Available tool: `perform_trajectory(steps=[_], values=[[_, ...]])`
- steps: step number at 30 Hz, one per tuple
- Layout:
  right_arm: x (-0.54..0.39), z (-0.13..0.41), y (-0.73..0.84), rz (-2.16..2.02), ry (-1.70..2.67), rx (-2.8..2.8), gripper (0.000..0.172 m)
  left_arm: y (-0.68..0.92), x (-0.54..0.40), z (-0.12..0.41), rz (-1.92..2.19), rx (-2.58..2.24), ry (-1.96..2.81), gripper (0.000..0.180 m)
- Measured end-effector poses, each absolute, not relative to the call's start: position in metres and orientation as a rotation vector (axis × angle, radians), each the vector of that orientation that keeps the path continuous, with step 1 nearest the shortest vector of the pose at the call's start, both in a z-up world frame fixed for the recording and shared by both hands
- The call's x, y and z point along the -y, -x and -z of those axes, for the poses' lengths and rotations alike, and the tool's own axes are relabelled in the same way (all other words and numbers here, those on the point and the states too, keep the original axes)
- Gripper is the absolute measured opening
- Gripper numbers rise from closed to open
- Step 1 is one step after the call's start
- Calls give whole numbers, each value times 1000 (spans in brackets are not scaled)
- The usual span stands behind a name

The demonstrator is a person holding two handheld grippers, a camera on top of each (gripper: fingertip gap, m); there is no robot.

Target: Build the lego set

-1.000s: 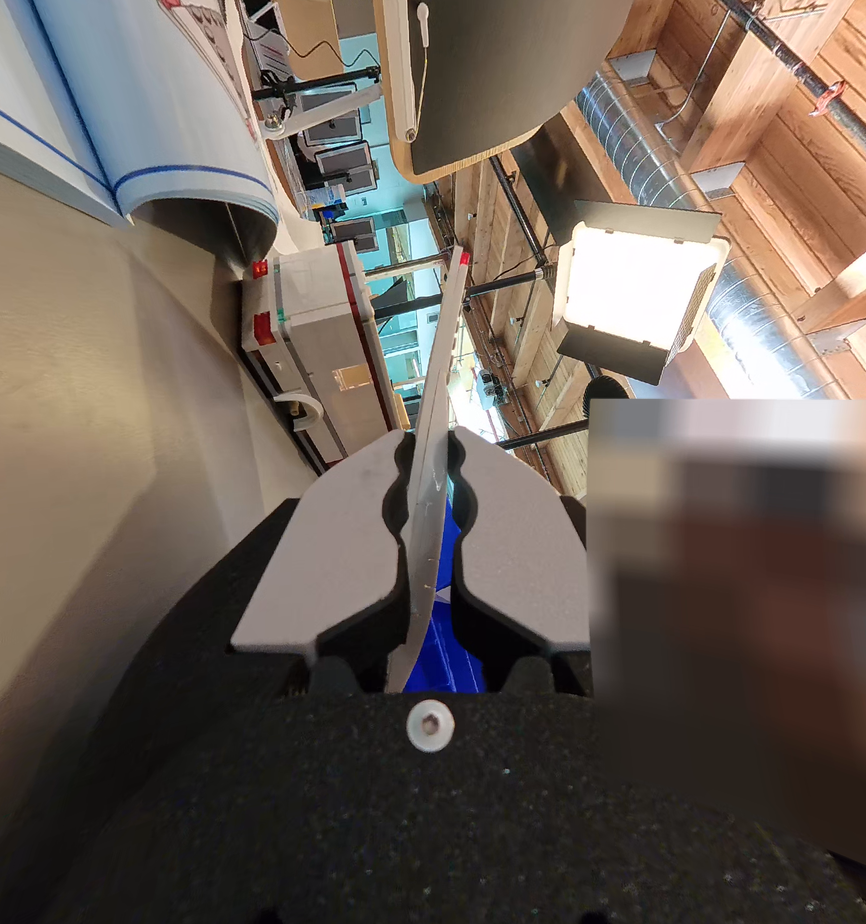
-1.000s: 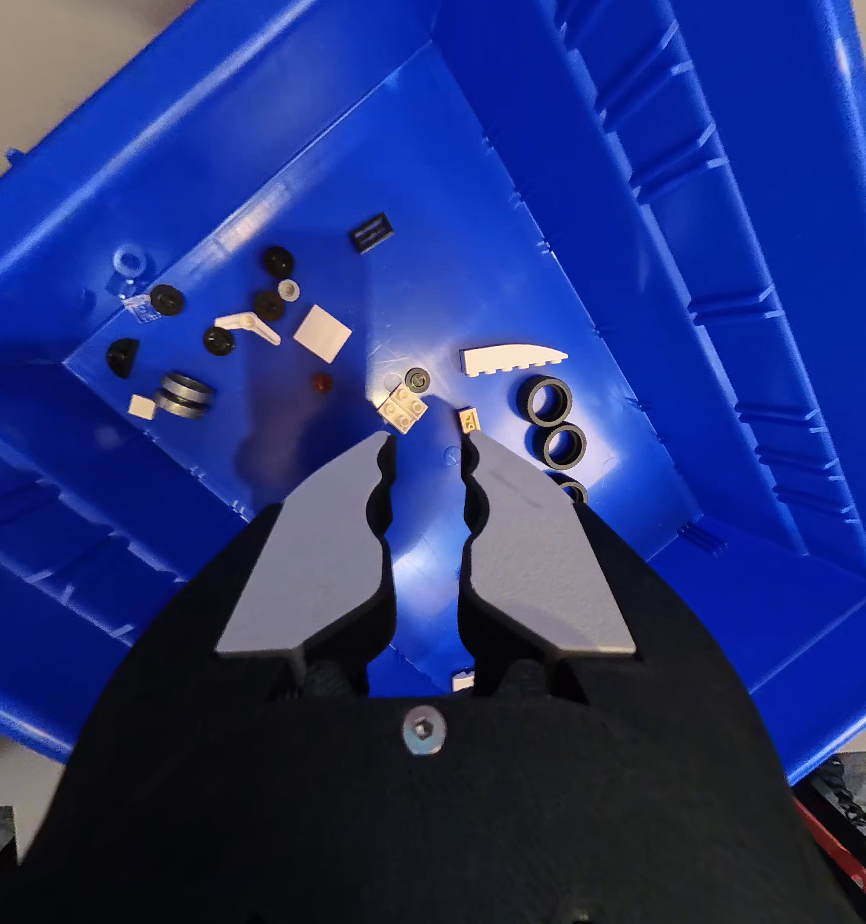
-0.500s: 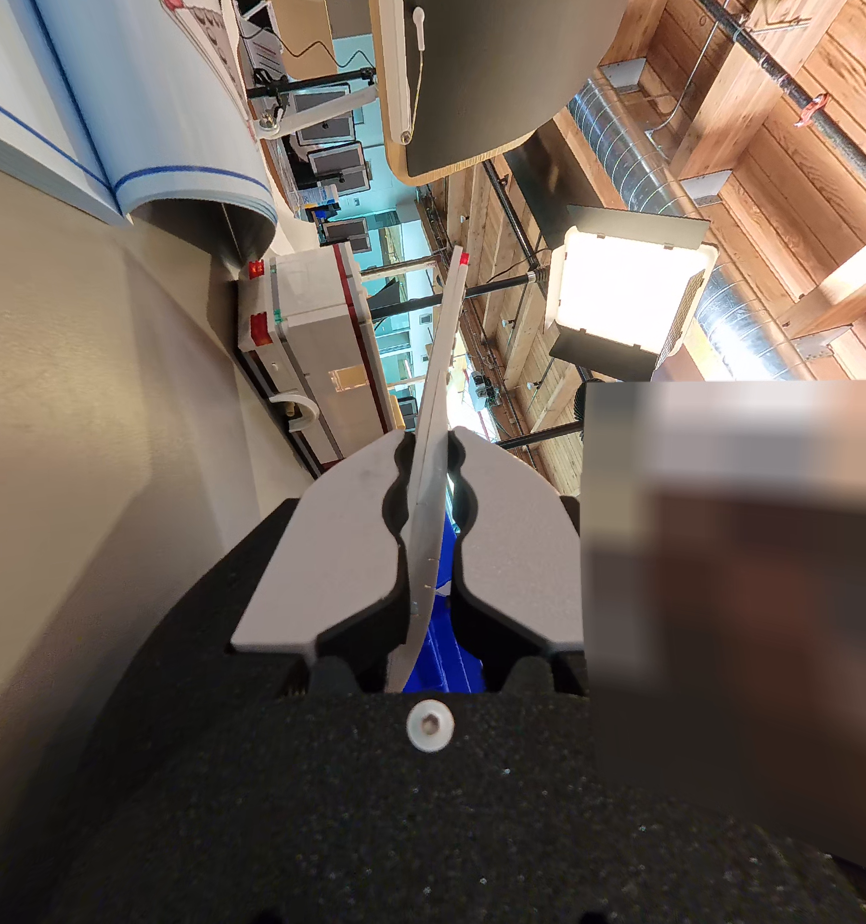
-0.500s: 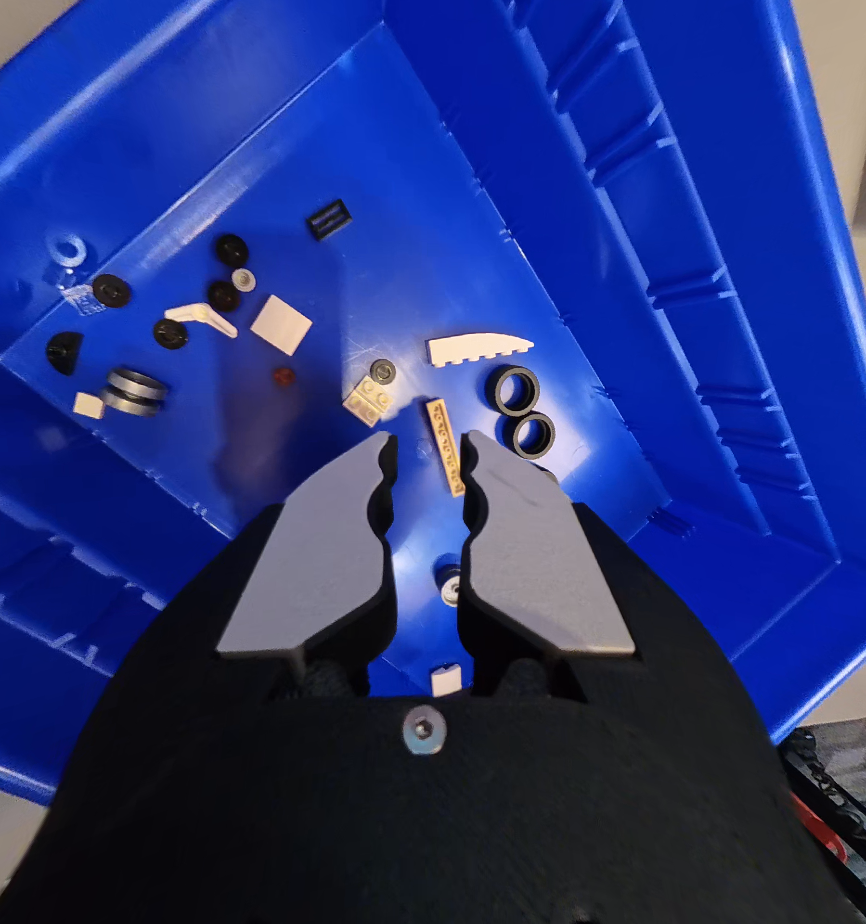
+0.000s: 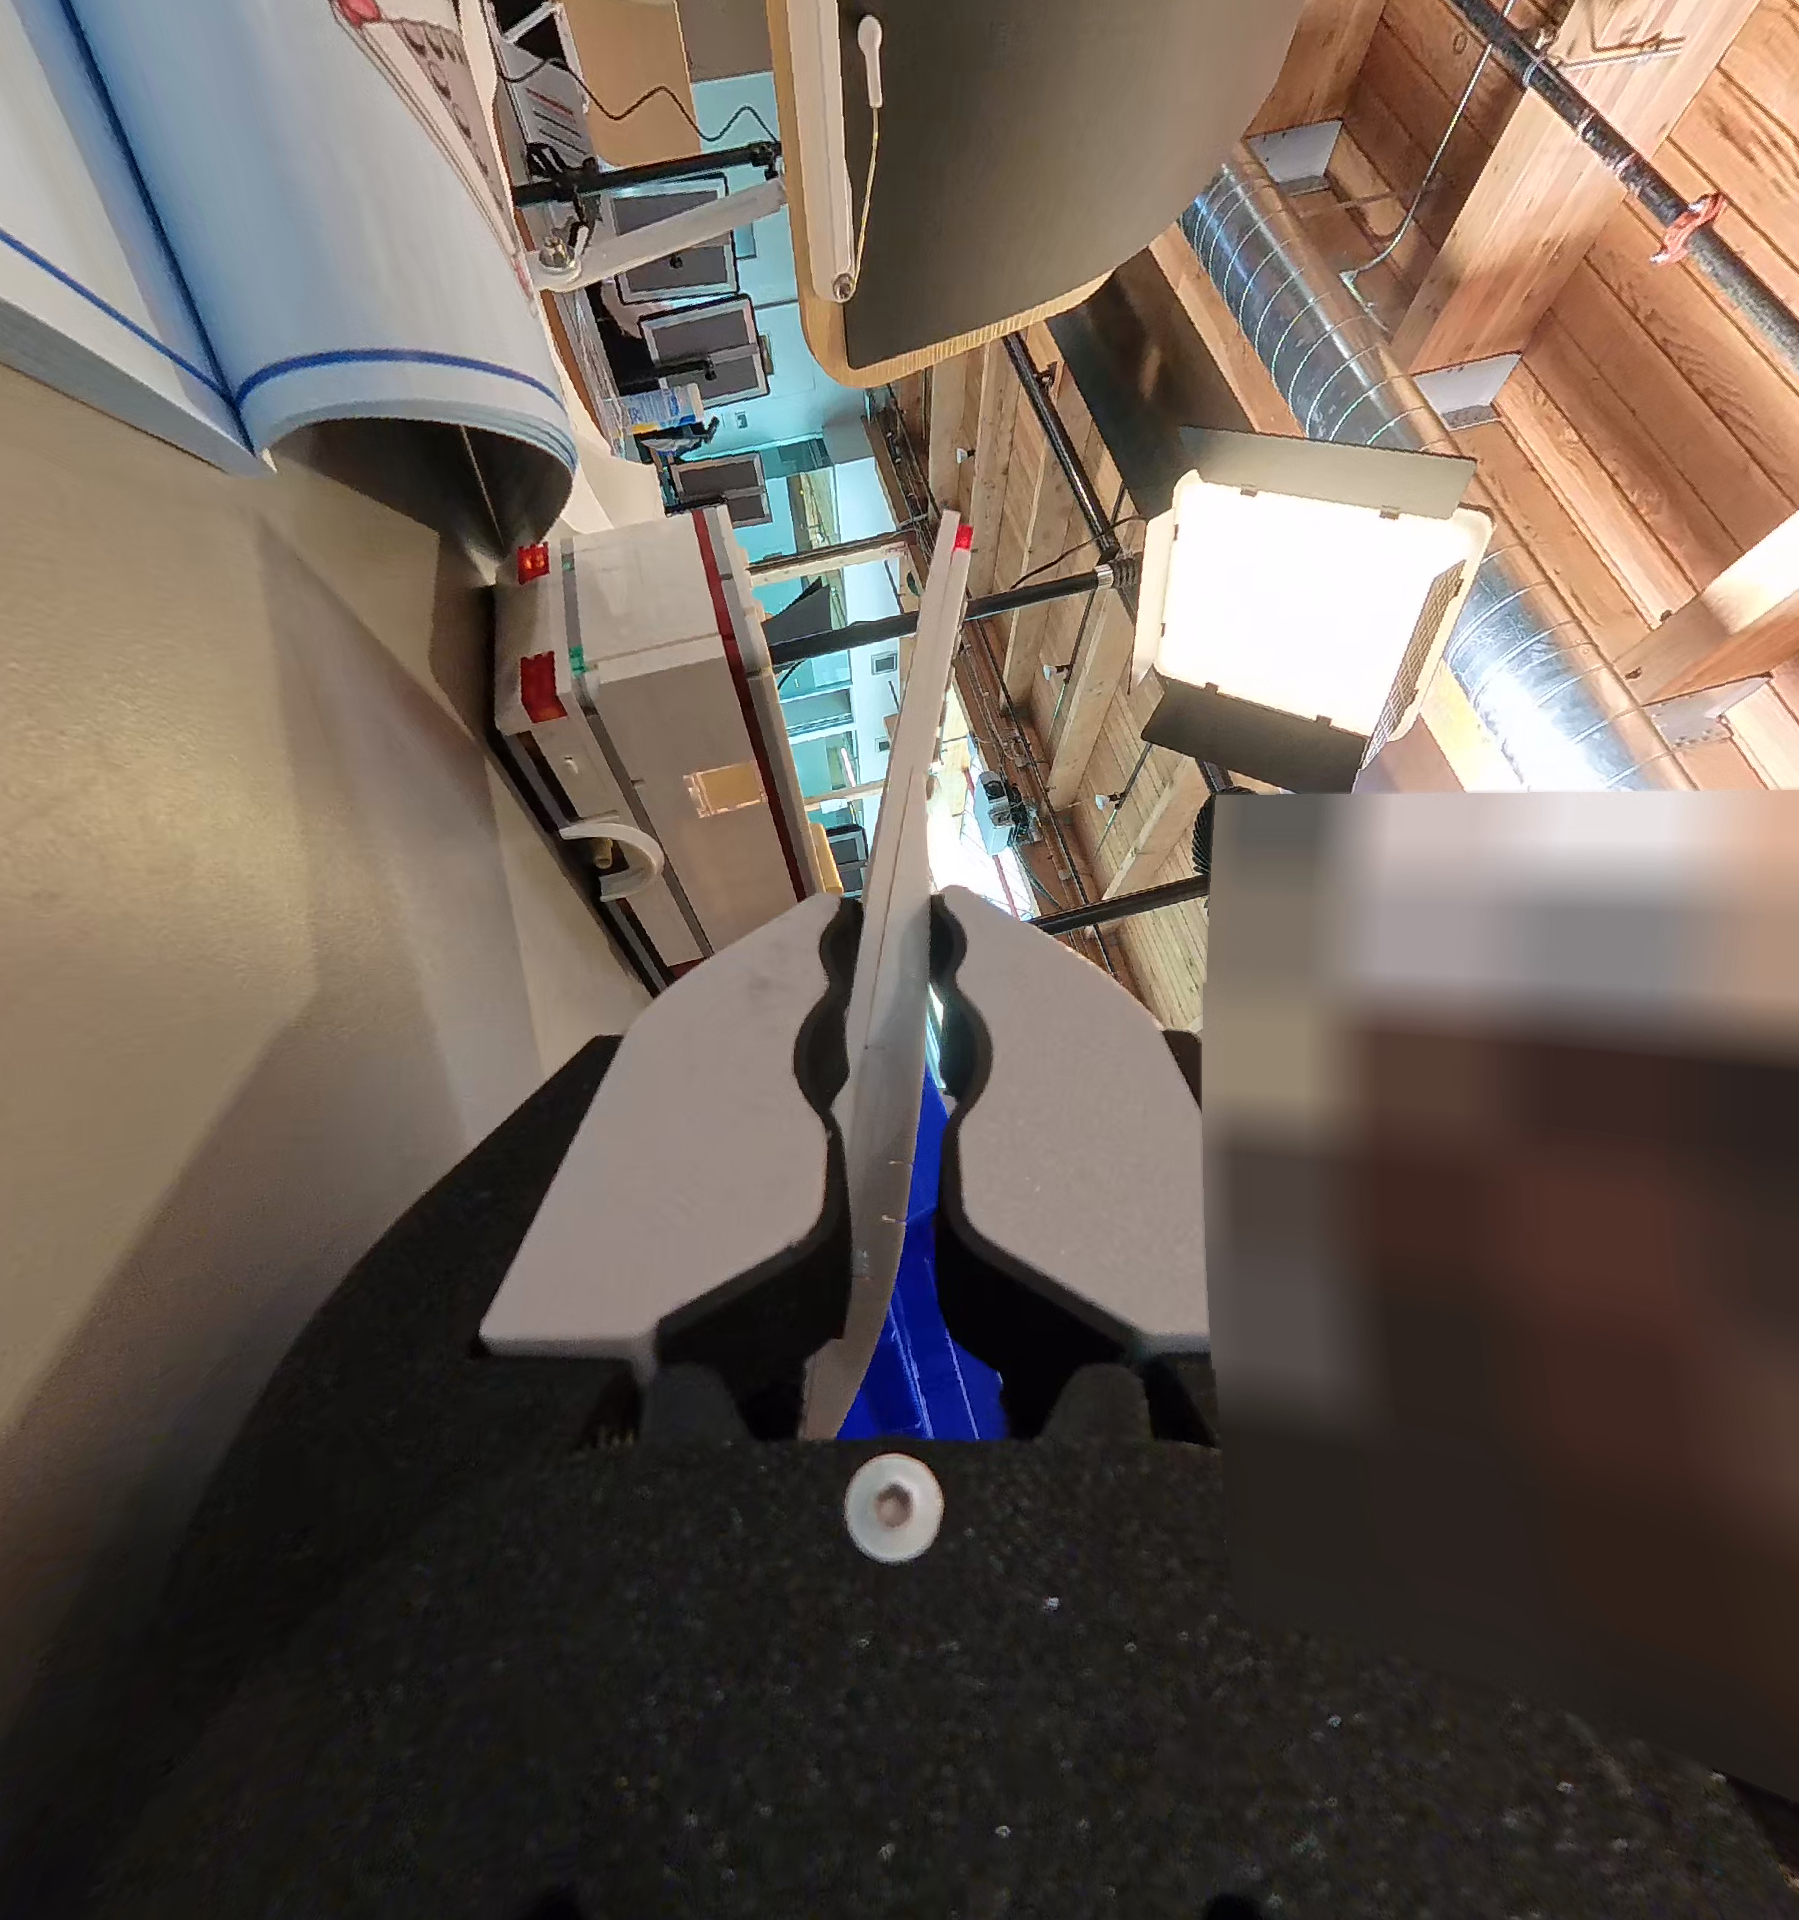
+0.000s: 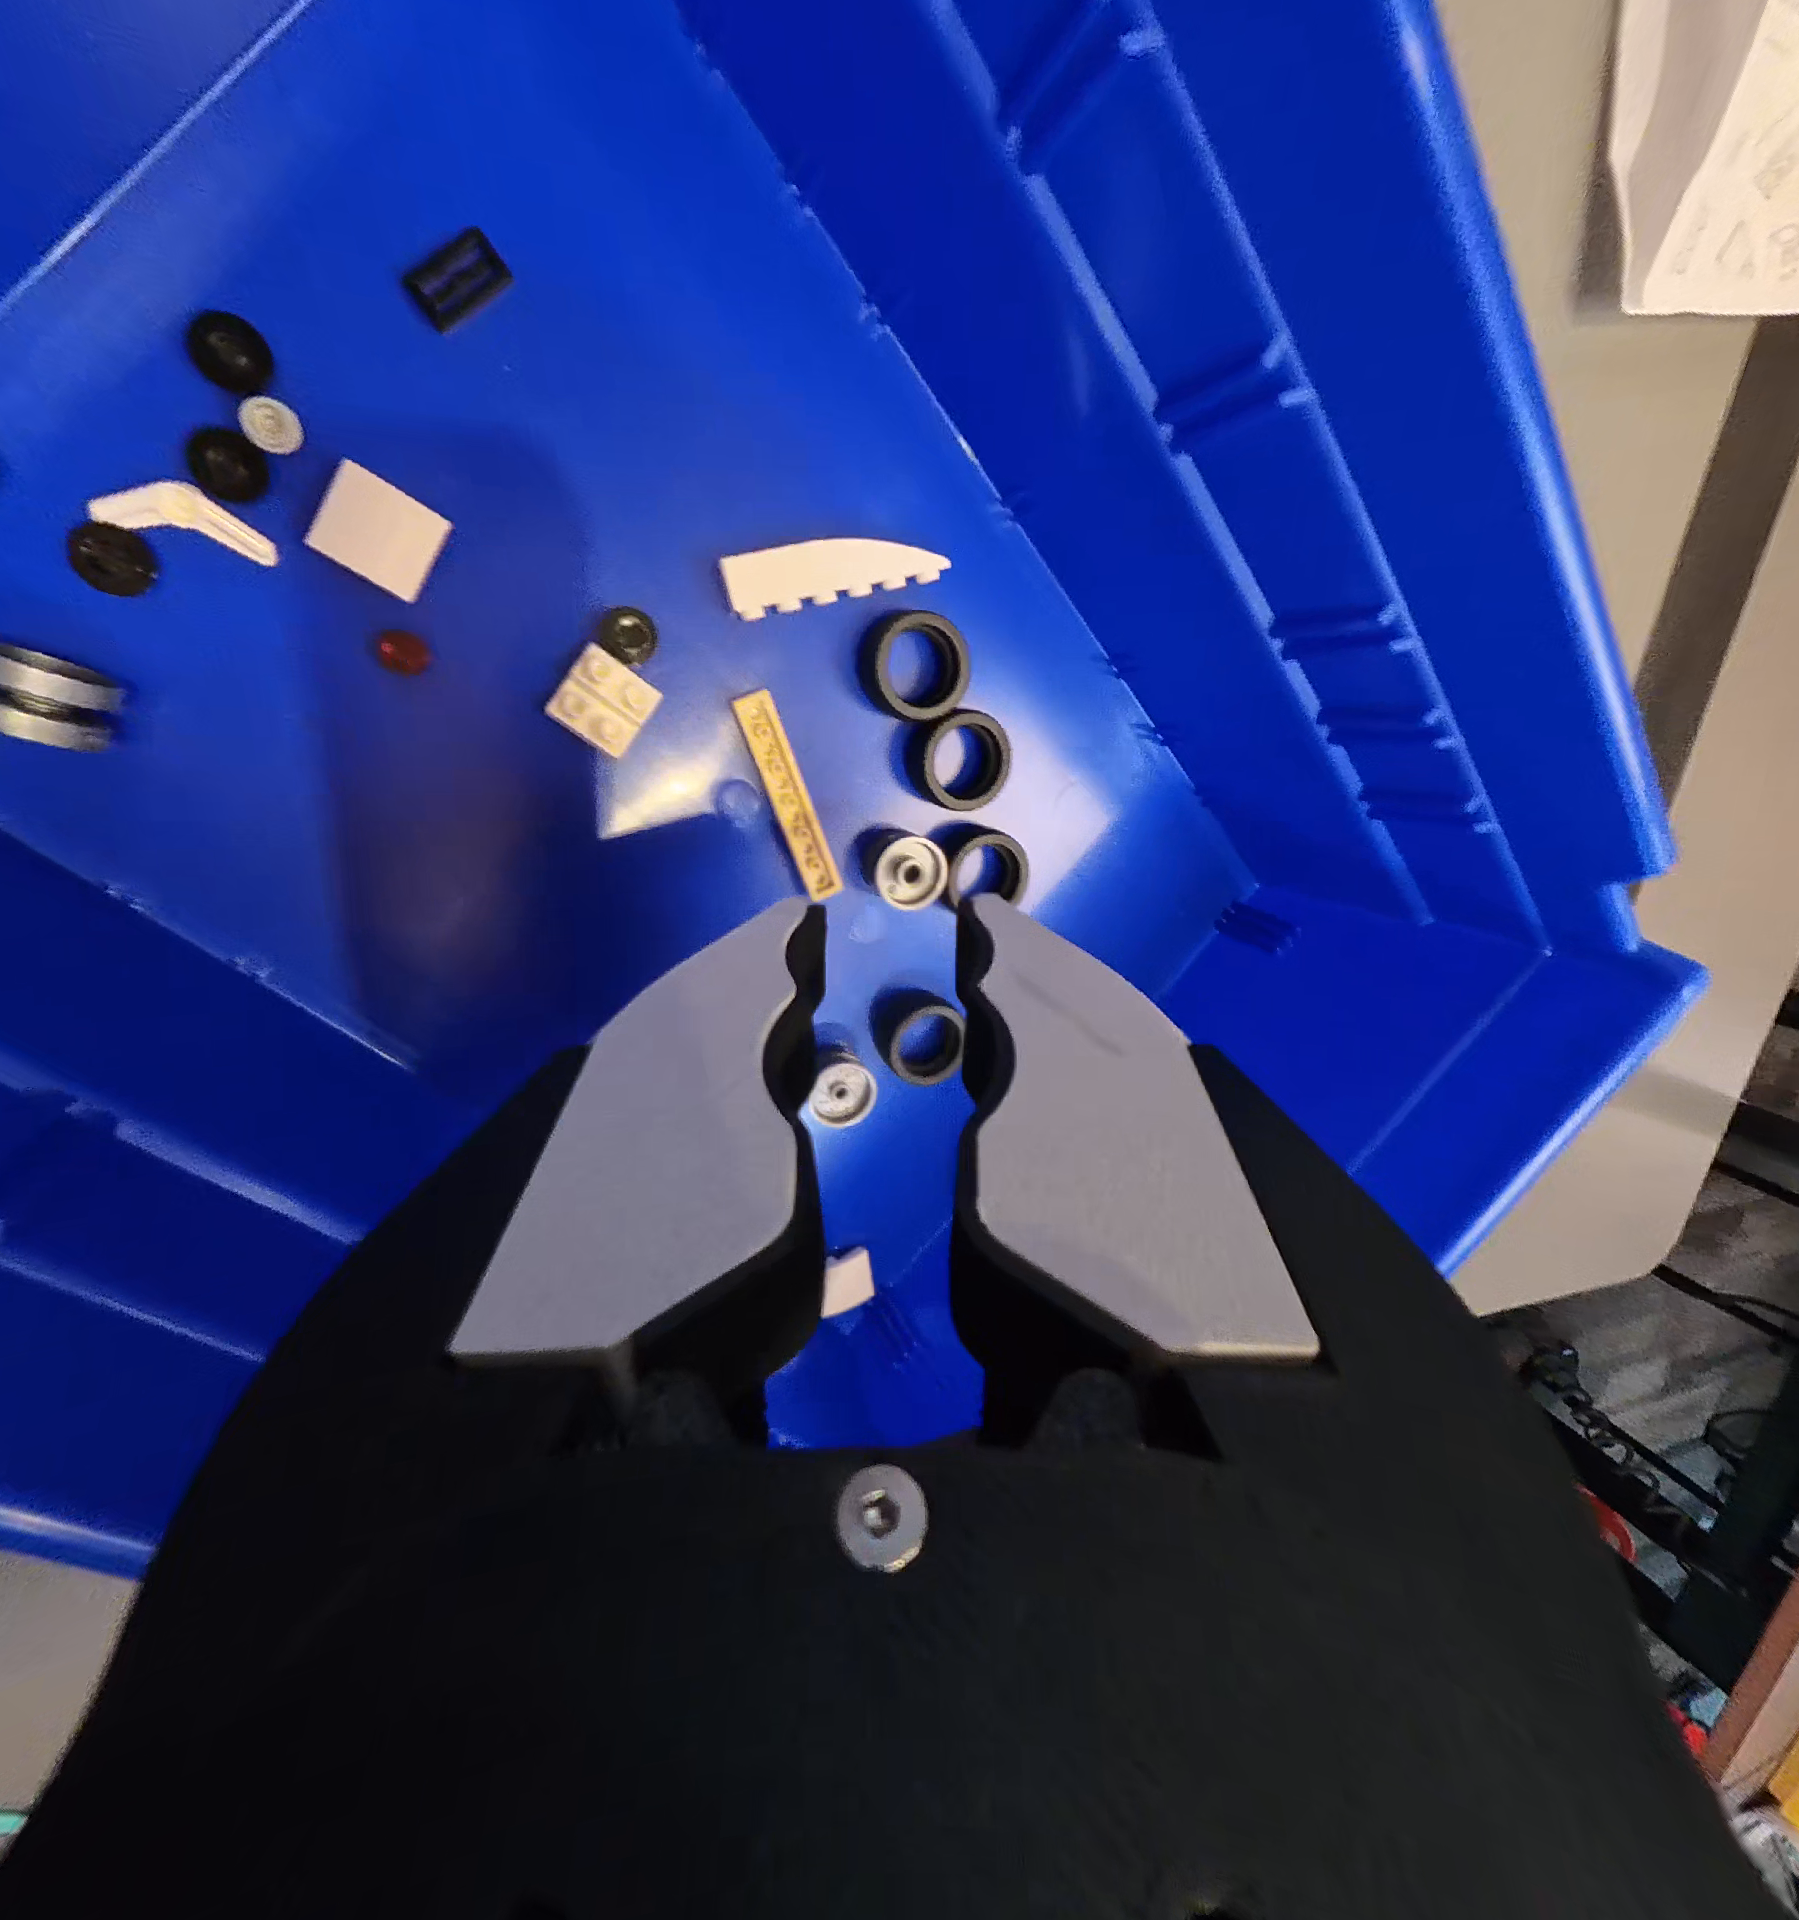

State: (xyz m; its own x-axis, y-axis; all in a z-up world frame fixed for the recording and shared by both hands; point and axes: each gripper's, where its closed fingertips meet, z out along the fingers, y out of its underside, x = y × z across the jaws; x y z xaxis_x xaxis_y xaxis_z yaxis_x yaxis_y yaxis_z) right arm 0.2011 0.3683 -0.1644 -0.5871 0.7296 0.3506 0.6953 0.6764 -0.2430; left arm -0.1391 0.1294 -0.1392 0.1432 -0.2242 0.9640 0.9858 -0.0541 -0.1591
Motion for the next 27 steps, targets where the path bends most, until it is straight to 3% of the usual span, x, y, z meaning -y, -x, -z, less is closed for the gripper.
perform_trajectory(steps=[27], values=[[-391, 159, -210, -5, 1173, 2440, 24, 140, -128, 138, 1256, 900, 1147, 13]])
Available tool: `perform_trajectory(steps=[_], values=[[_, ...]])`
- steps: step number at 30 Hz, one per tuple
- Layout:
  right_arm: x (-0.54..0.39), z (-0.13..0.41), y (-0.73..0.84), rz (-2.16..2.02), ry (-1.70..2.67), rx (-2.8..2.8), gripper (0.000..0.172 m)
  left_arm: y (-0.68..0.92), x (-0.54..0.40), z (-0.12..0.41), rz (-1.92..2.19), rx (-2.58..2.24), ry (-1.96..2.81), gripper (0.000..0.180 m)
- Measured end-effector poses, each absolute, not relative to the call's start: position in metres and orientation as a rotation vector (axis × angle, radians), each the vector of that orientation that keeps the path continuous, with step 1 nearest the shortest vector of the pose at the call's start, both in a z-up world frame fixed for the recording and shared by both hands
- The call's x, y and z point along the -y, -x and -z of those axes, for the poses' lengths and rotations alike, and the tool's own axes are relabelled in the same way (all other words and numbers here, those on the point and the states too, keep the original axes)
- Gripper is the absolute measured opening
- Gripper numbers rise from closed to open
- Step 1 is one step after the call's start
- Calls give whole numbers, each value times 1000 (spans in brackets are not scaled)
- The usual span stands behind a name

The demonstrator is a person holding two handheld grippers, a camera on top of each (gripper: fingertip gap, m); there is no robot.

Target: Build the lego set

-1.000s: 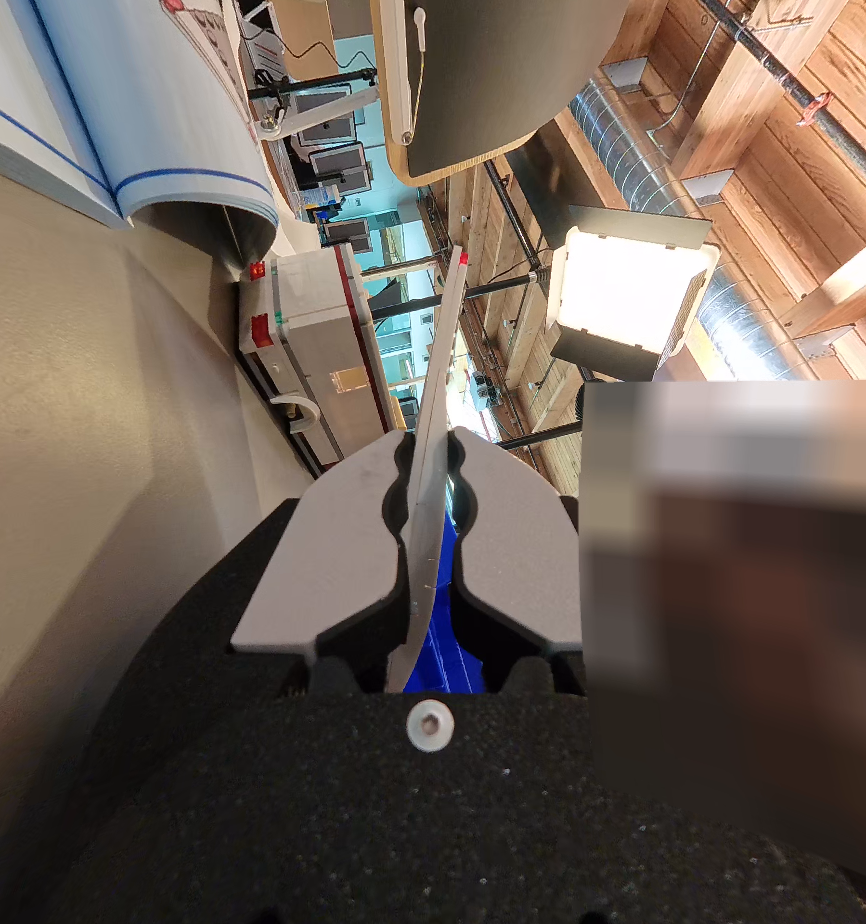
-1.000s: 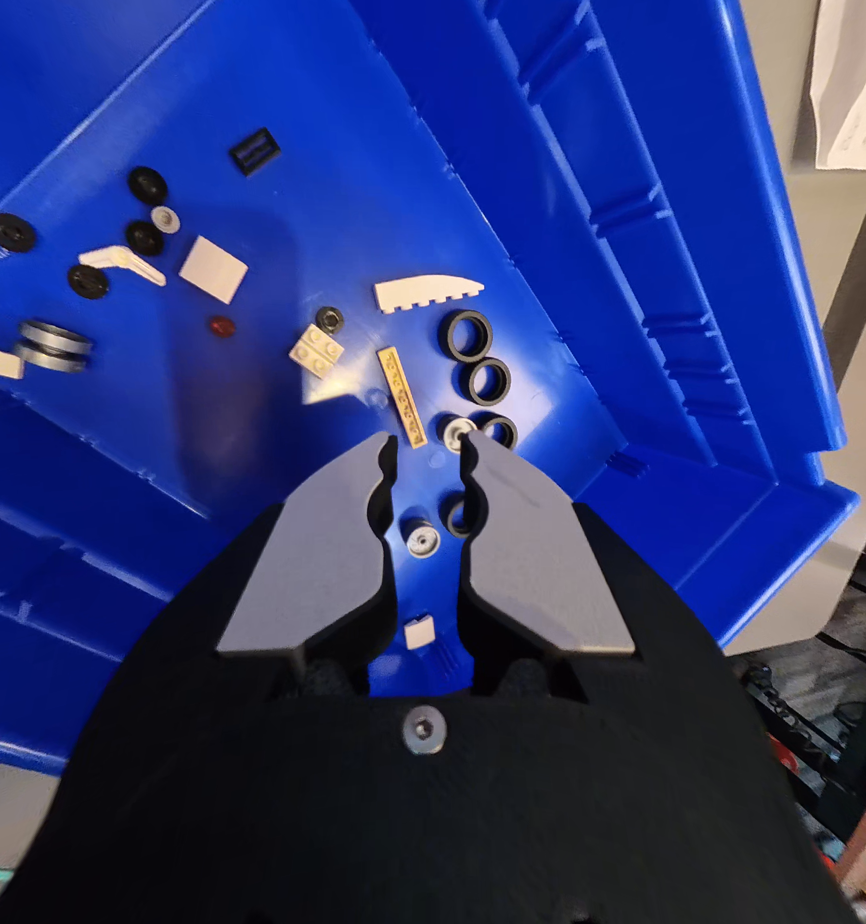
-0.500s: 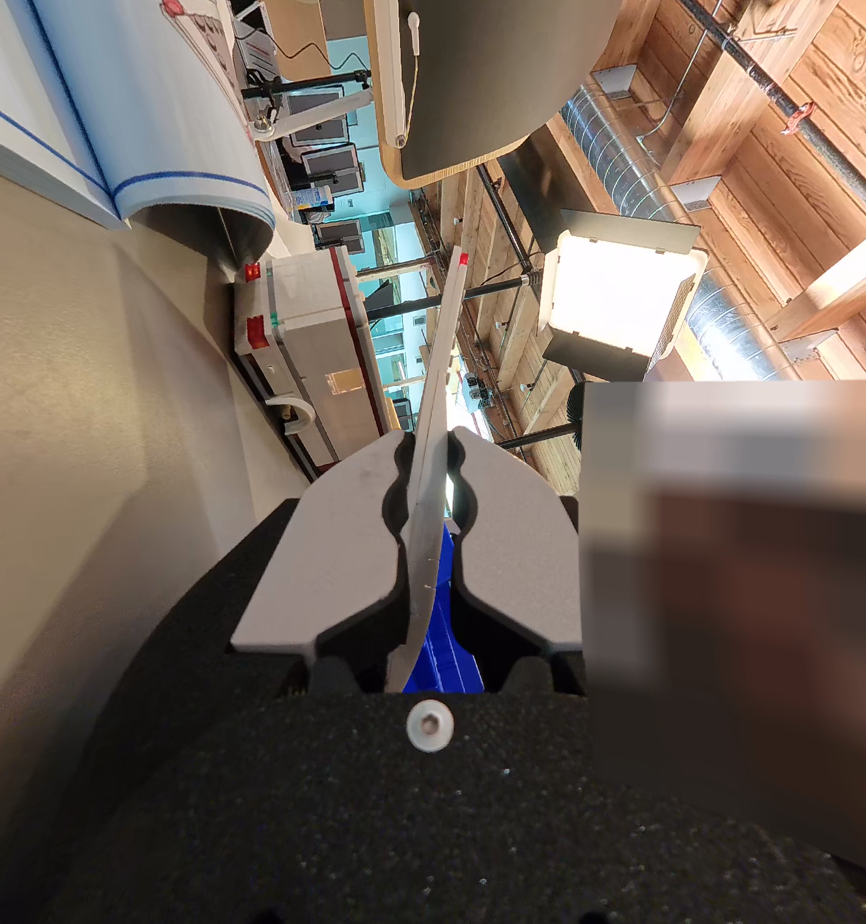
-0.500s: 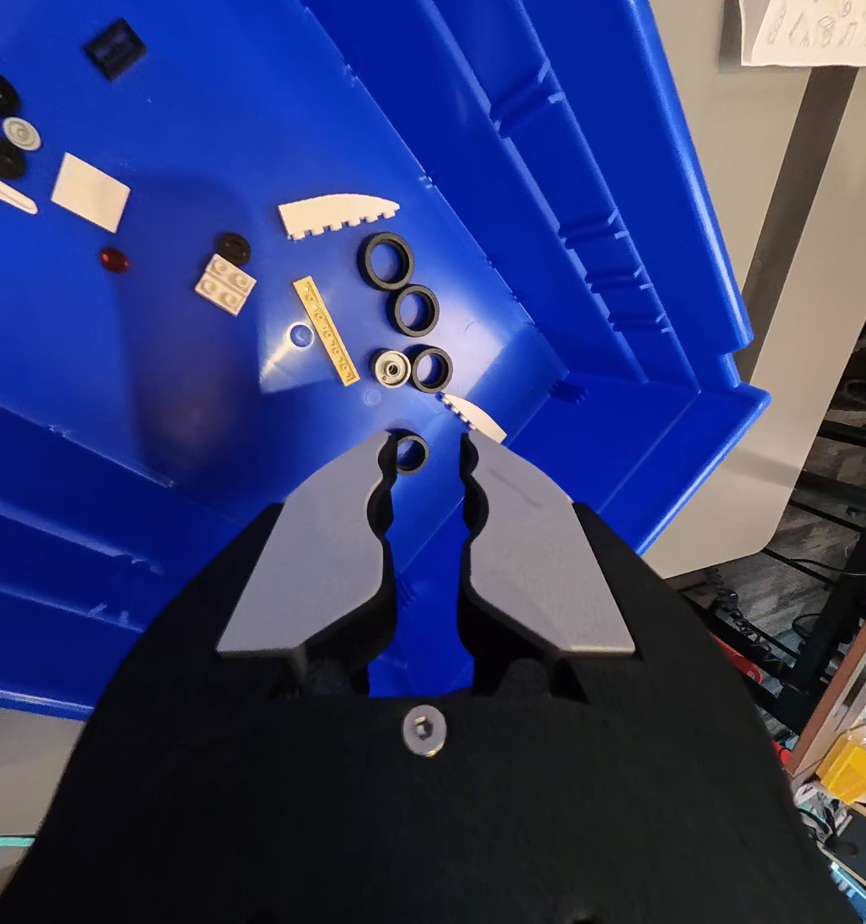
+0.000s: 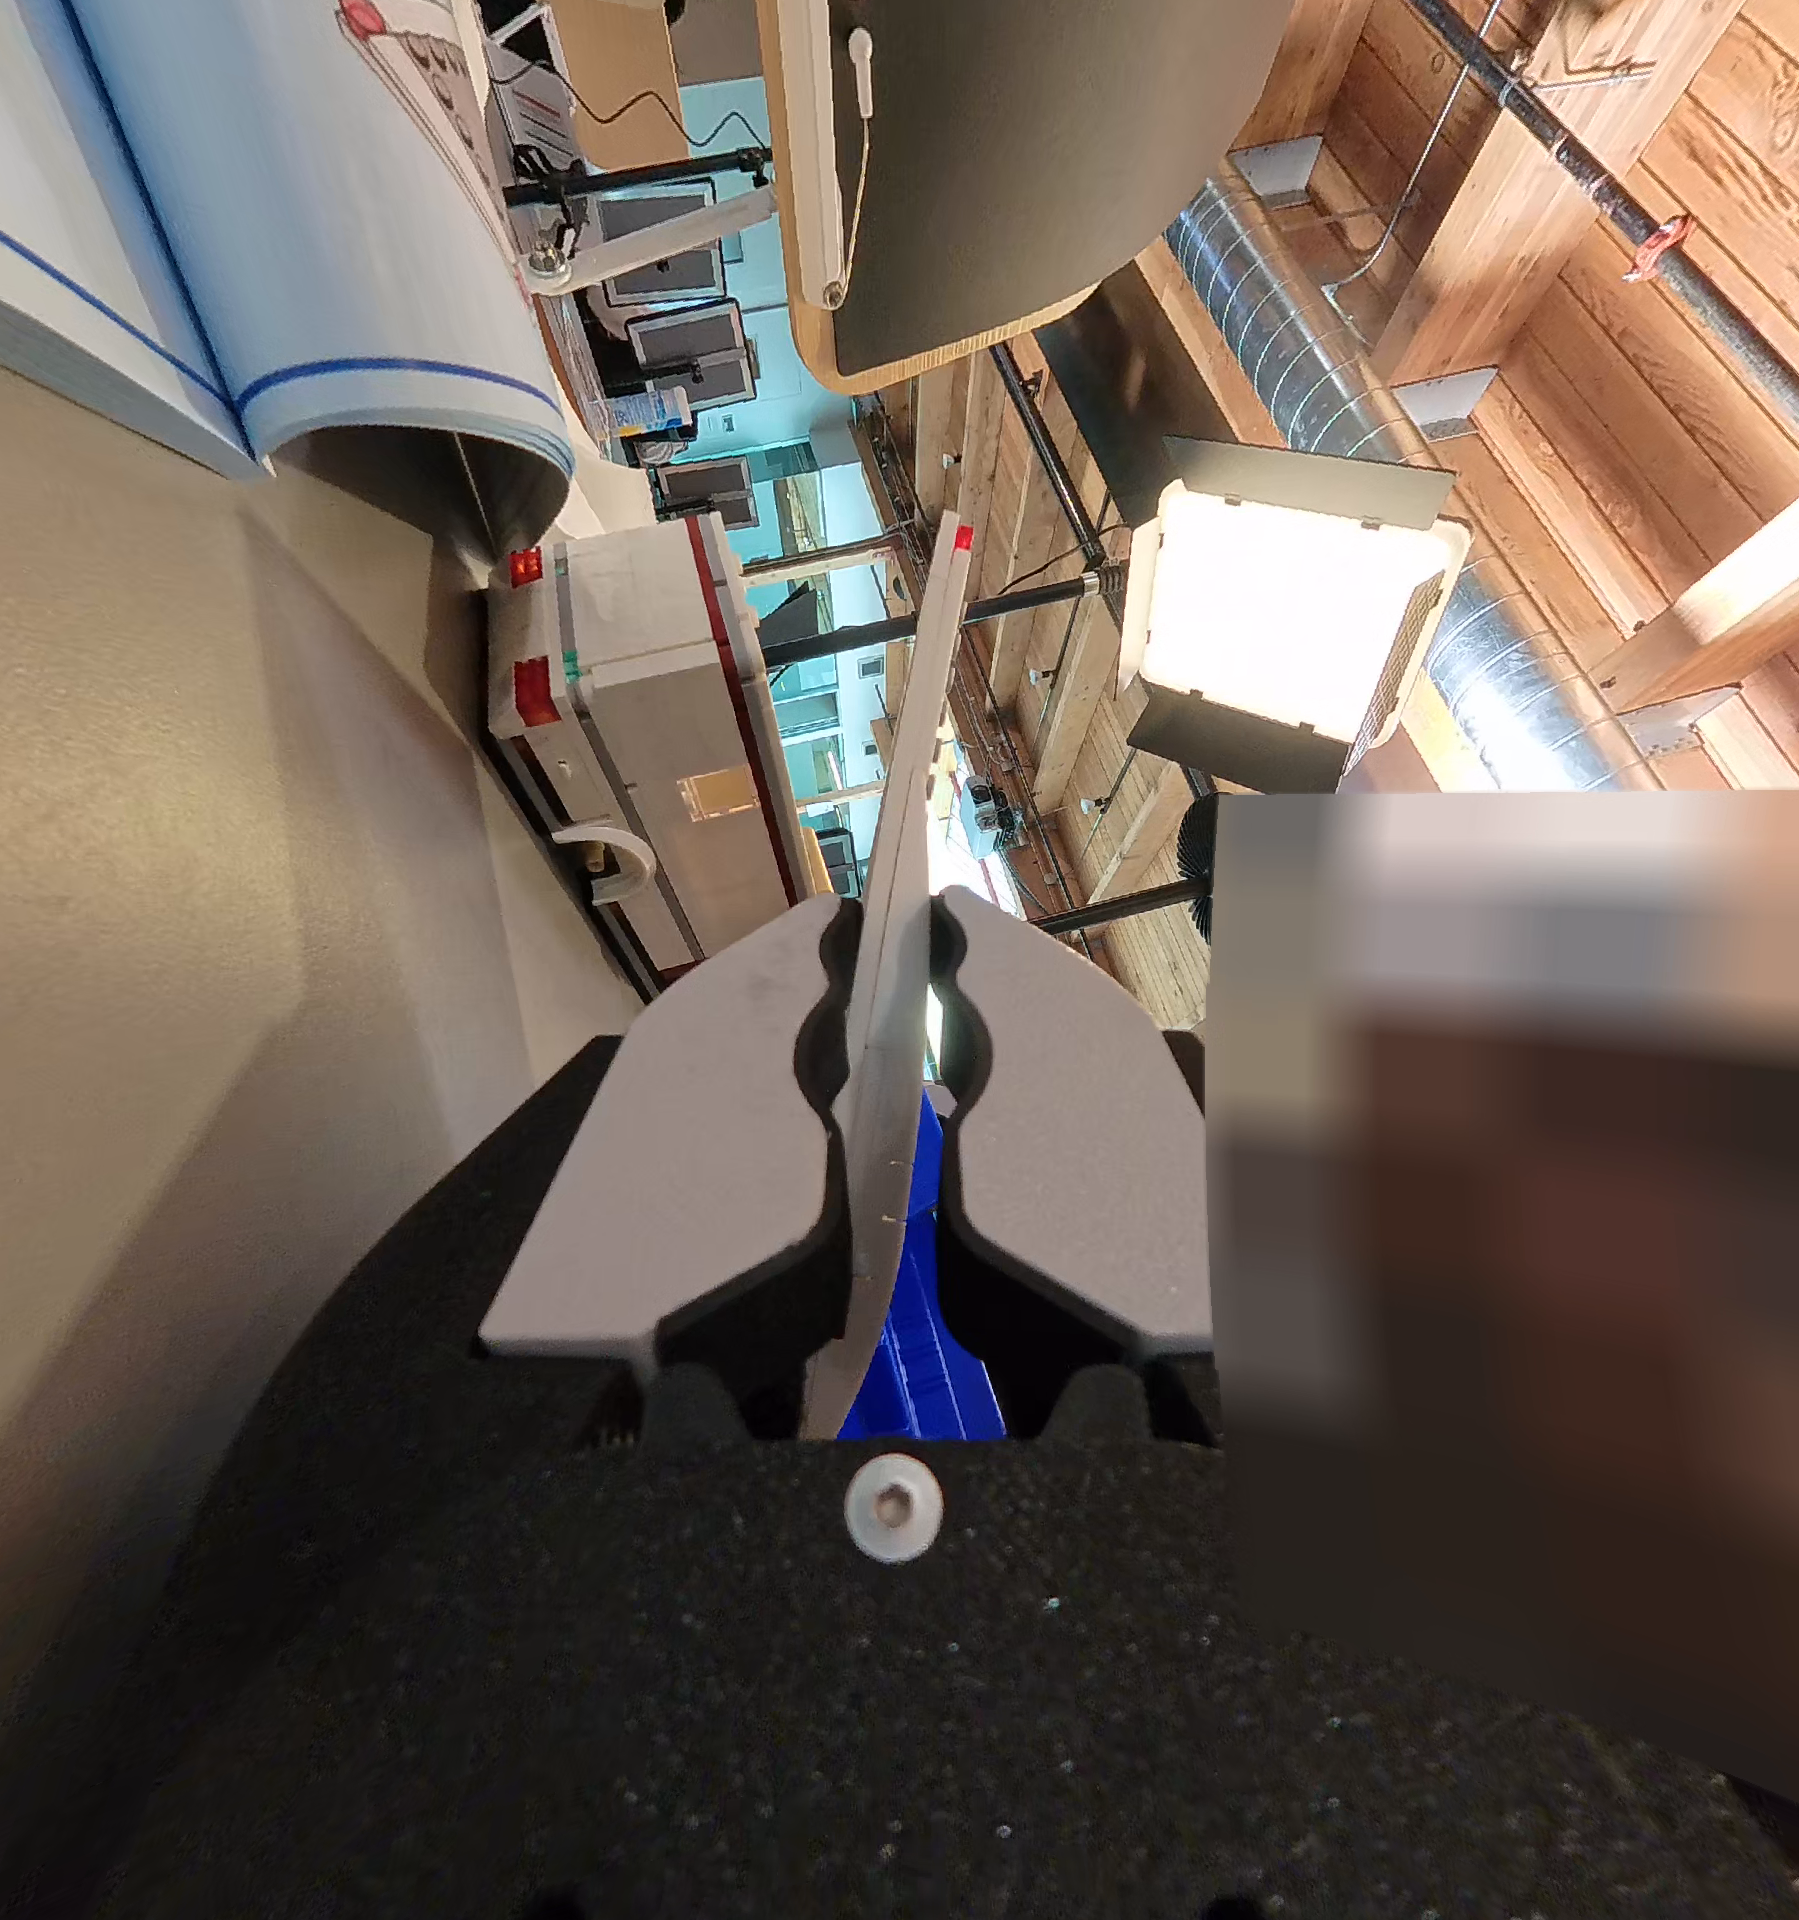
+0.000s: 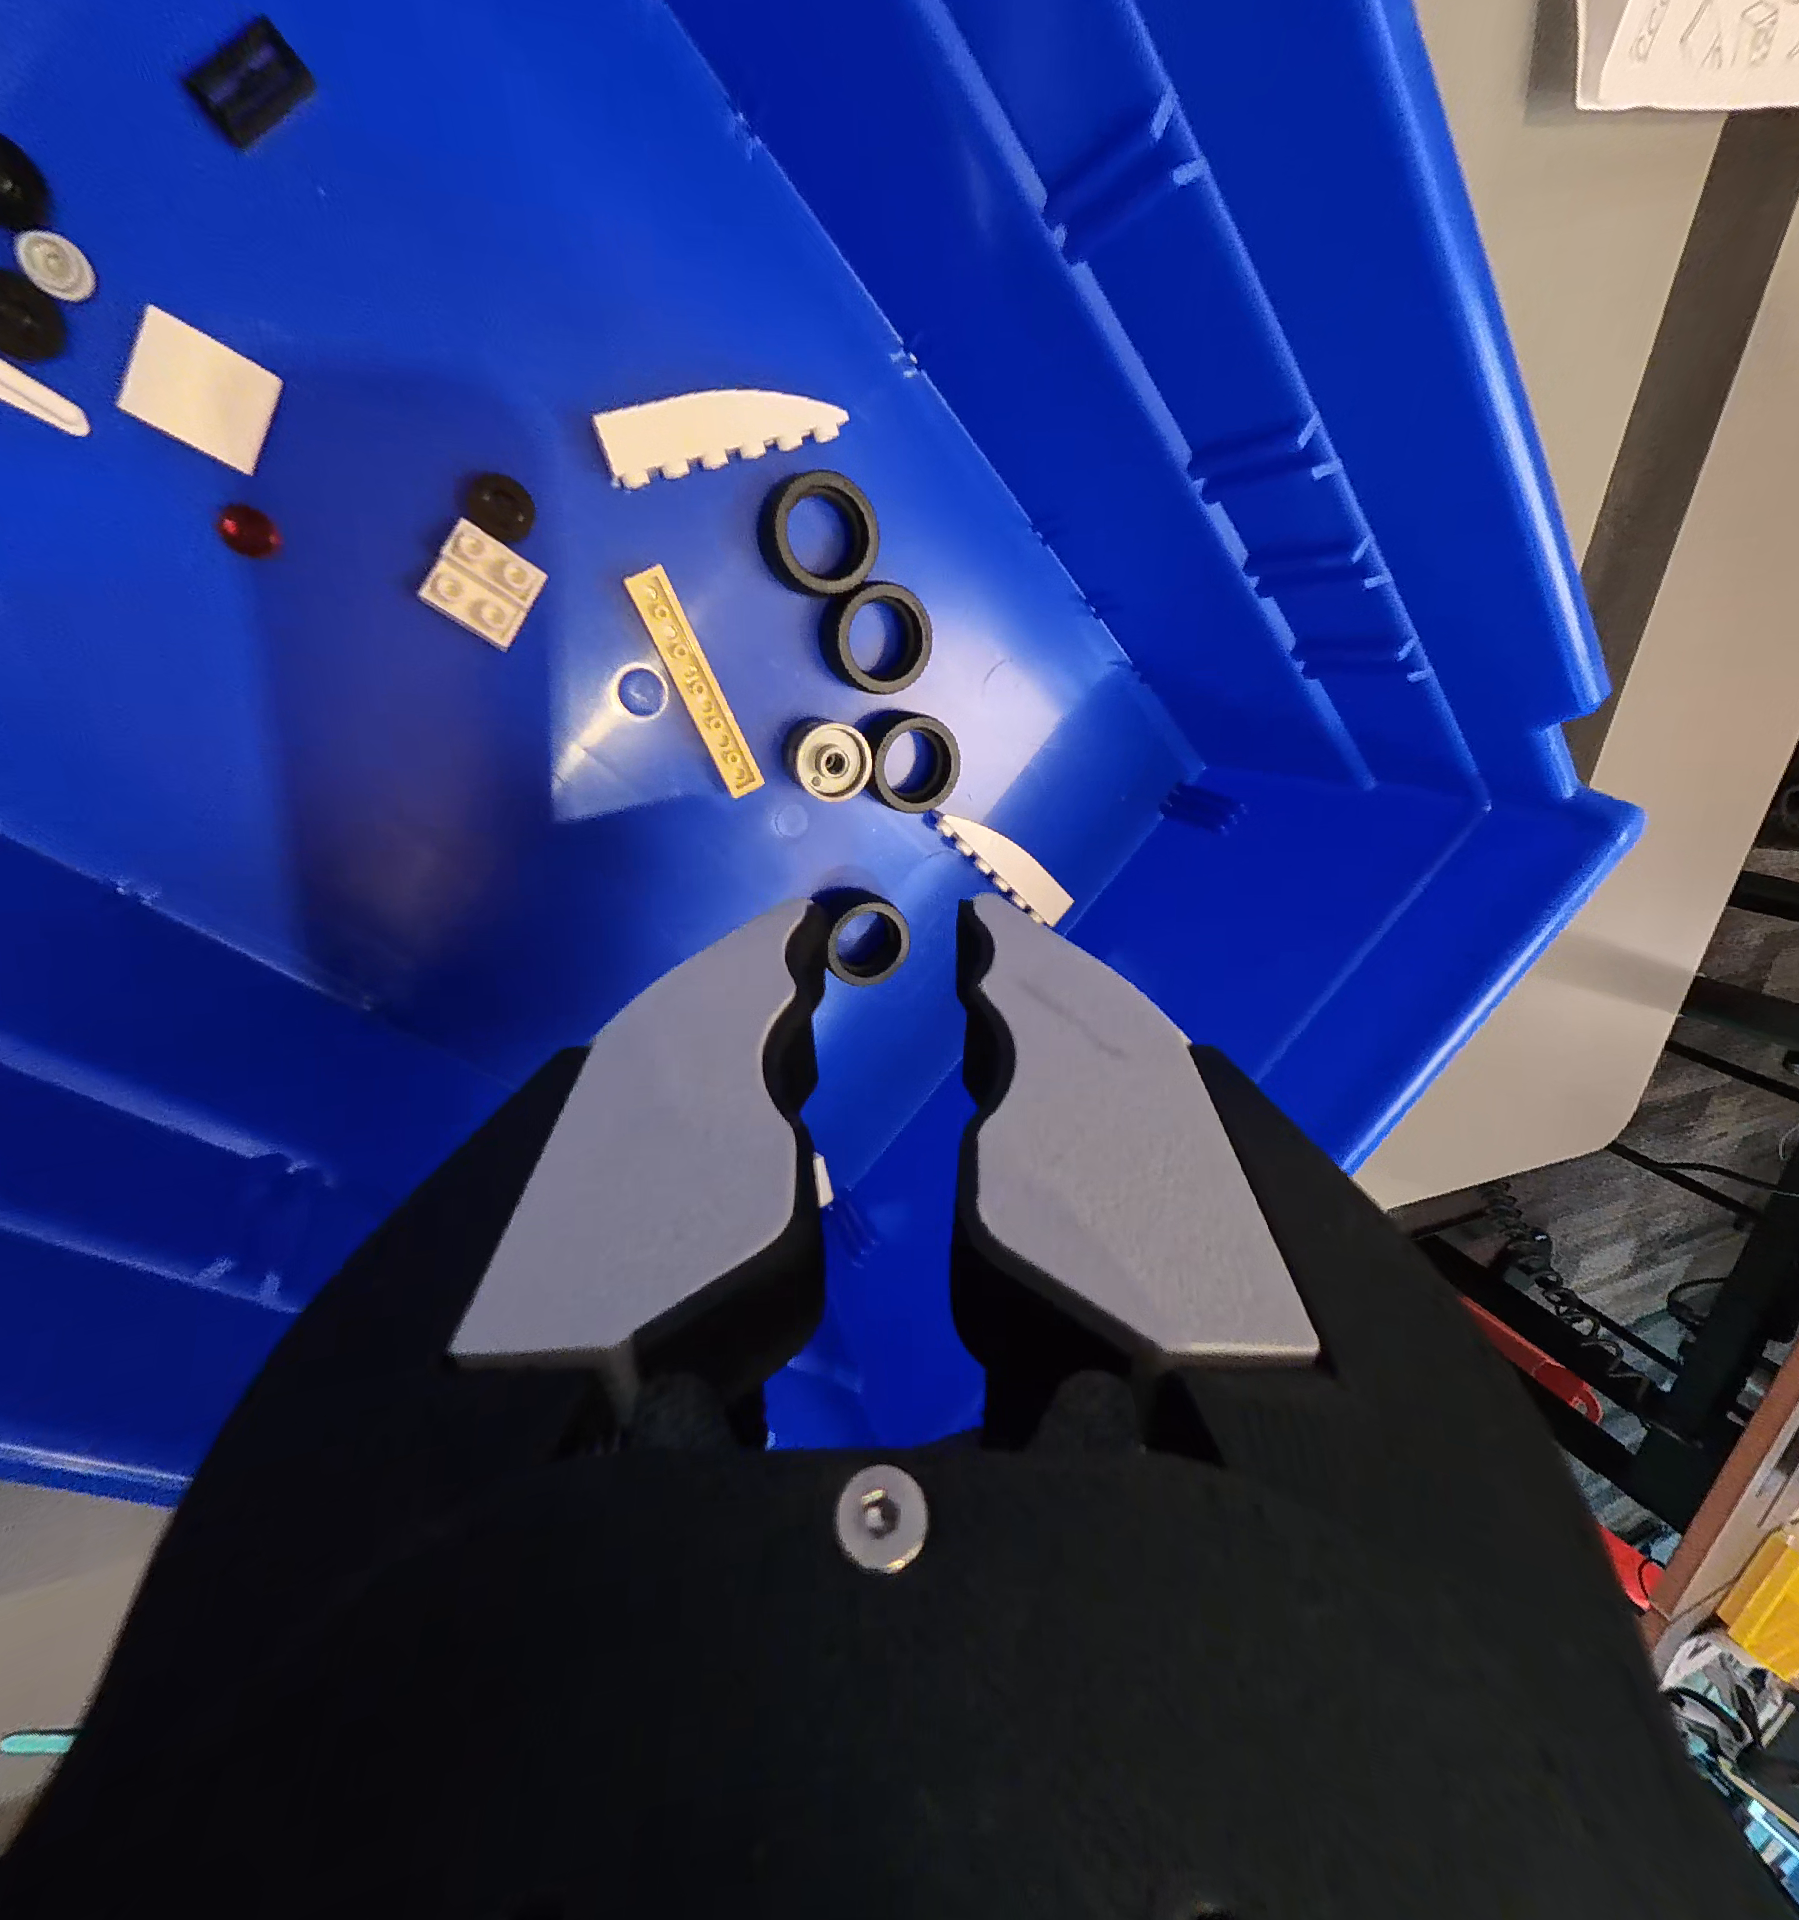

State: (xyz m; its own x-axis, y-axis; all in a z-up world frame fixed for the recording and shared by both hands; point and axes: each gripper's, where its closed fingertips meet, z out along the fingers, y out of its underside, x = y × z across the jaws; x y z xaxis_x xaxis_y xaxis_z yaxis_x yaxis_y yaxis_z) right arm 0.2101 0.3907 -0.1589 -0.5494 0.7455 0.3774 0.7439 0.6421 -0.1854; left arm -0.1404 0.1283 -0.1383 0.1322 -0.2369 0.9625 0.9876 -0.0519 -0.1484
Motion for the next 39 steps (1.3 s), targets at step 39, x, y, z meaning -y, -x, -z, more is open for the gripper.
perform_trajectory(steps=[39], values=[[-339, 189, -195, -301, 1109, 2667, 27, 141, -131, 142, 1238, 927, 1169, 13]])
